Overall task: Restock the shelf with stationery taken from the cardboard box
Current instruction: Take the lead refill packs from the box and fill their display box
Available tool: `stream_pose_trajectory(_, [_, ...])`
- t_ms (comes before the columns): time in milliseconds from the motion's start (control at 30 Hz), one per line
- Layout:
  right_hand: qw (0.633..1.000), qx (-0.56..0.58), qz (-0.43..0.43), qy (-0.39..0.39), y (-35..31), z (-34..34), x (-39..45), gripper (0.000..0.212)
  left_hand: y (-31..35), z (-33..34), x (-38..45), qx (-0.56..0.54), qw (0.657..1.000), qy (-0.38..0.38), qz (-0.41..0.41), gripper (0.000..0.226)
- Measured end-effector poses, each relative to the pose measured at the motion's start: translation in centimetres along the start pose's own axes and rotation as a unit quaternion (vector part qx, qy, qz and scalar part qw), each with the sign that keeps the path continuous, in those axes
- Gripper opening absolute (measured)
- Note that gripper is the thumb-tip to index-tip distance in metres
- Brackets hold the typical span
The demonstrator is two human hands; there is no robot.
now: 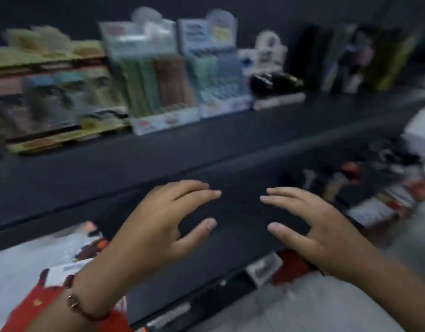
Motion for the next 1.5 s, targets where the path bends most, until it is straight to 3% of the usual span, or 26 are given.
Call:
stream_pose_trajectory(133, [0.984, 0.001, 0.171, 0.043, 6.4, -3.4, -14.8, 0.038, 11.2, 8.4, 4.2, -0.088, 0.989, -0.084, 0.083, 0.044])
stream_pose_trajectory(233, [0.95, 0.011, 0.299, 0.089, 10.4, -5.6, -26.2, 0.036, 20.9, 15.7, 6.4, -0.146, 0.963, -0.179, 0.142, 0.038])
stream_pose_trajectory(333, [0.894, 0.014, 0.433, 0.118, 13.6, -6.3, -38.0, 0.037, 31.2, 22.6, 6.9, -0.207, 0.918, -0.279, 0.193, 0.039])
stream_pose_trajectory(467, [0.803, 0.033, 0.57, 0.172, 14.2, -5.4, -51.6, 0.065, 44.5, 29.3, 5.6, -0.228, 0.838, -0.414, 0.273, 0.035])
stream_pose_trajectory(567, [0.74, 0.073, 0.631, 0.222, 13.1, -5.0, -57.6, 0.056, 52.8, 32.4, 4.2, -0.188, 0.778, -0.459, 0.386, 0.04])
stream_pose_trajectory(667, [0.674, 0.106, 0.679, 0.271, 13.9, -4.4, -62.1, 0.049, 59.0, 36.9, 3.1, -0.152, 0.724, -0.502, 0.448, 0.041])
stream_pose_trajectory(933, [0.497, 0.196, 0.774, 0.341, 21.9, -1.9, -71.7, 0.045, 70.3, 53.3, 0.8, -0.028, 0.607, -0.606, 0.513, 0.039])
stream_pose_trajectory(1067, [0.435, 0.246, 0.792, 0.351, 28.5, -1.1, -75.4, 0.044, 75.4, 61.4, 0.8, 0.045, 0.553, -0.636, 0.536, 0.039])
stream_pose_trajectory(1167, [0.422, 0.276, 0.788, 0.354, 33.9, -0.7, -77.7, 0.044, 79.7, 66.7, 0.8, 0.079, 0.541, -0.656, 0.521, 0.041])
stream_pose_trajectory(1367, [0.42, 0.311, 0.767, 0.372, 46.2, 2.7, -82.7, 0.043, 84.8, 78.8, -1.8, 0.062, 0.571, -0.665, 0.478, 0.037])
stream_pose_trajectory(1500, [0.44, 0.339, 0.747, 0.365, 56.0, 8.9, -88.6, 0.041, 84.6, 90.0, -6.0, 0.077, 0.592, -0.676, 0.433, 0.036])
Point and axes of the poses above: each hand's wrist, its own x-axis towards the middle knuckle, its own z-axis out of the palm, y = z × x, the point moved 3 cm from there along x, towards the middle knuckle, and after that the axes turned 8 degrees about x, right-handed, at the moved point
